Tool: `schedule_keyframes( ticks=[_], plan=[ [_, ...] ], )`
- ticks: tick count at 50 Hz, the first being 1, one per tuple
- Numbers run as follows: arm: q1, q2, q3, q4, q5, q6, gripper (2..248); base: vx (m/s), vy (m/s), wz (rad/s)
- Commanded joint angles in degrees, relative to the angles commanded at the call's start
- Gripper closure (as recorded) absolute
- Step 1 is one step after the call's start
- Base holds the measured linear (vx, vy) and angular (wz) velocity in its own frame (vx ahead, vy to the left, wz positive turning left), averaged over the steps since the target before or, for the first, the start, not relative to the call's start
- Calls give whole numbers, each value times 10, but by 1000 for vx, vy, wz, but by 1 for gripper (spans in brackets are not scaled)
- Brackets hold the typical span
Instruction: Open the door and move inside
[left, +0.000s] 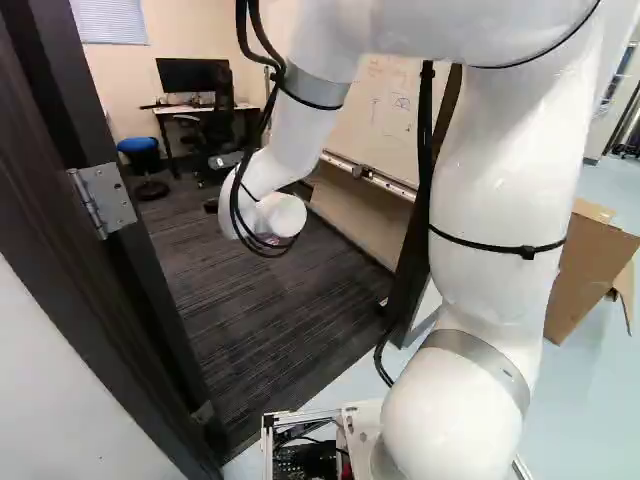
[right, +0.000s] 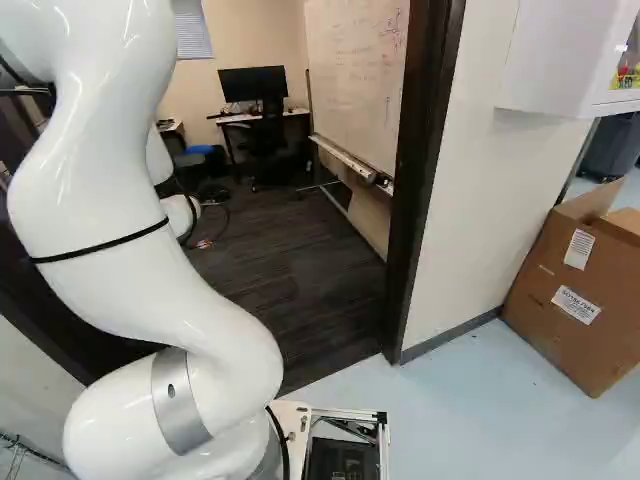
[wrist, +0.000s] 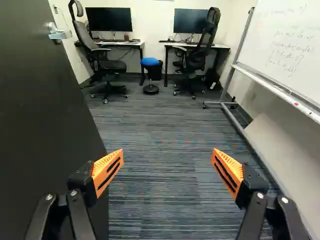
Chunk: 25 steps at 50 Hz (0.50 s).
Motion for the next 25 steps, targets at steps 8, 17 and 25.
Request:
schedule_keyframes(
  ticks=[8, 17, 25],
  plan=[
    [-17, 14, 16, -5, 1, 3, 3, 0, 0, 0],
    [-42, 35, 39, -12, 2, 7, 3, 0, 0, 0],
    [-68, 57, 63, -20, 3, 11, 3, 0, 0, 0]
  ],
)
